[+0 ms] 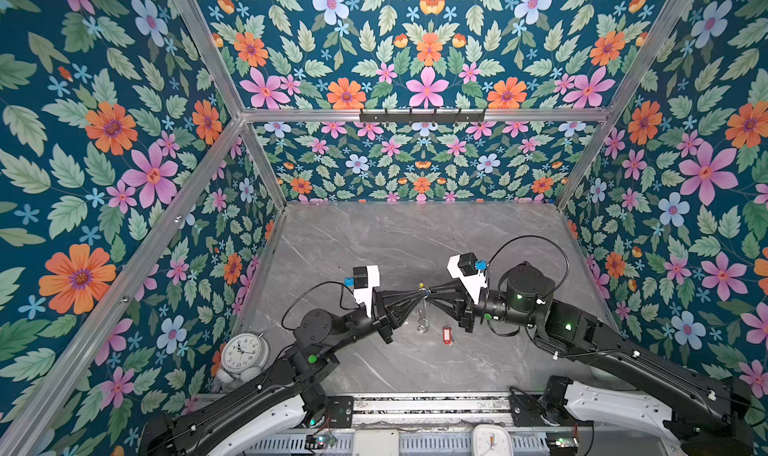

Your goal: Remove the keys from the keyring

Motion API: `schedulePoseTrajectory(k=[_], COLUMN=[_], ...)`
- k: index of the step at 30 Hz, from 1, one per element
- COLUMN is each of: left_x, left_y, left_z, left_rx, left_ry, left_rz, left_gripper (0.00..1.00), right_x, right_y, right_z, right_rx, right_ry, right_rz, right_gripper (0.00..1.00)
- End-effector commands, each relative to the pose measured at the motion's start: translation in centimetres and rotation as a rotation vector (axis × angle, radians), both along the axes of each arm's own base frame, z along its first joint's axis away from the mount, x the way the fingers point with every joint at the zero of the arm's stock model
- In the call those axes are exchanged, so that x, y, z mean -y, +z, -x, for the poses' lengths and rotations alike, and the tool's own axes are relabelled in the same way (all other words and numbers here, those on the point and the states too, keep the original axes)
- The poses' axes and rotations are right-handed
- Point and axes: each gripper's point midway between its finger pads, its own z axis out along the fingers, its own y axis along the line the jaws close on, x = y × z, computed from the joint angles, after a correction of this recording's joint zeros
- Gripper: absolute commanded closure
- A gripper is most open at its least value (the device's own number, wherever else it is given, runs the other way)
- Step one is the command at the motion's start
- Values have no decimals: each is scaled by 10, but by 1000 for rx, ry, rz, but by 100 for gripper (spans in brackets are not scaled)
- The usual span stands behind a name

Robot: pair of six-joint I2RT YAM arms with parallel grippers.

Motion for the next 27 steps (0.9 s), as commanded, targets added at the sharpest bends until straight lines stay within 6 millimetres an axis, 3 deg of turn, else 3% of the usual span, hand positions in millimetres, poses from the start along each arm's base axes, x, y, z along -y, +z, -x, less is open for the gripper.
schedulePoseTrajectory(k=[1,27], left_x=[-8,-25], left_y=[13,19], left_z=[1,-14], left_rx=[23,-60], left_ry=[19,98], left_rz=[57,190], left_gripper=[100,100], right_x=[-1,-13], right_y=[0,-29], right_z=[1,13], right_rx=[15,69], right_ry=[3,-9], right_rz=[10,119], right_gripper=[99,100])
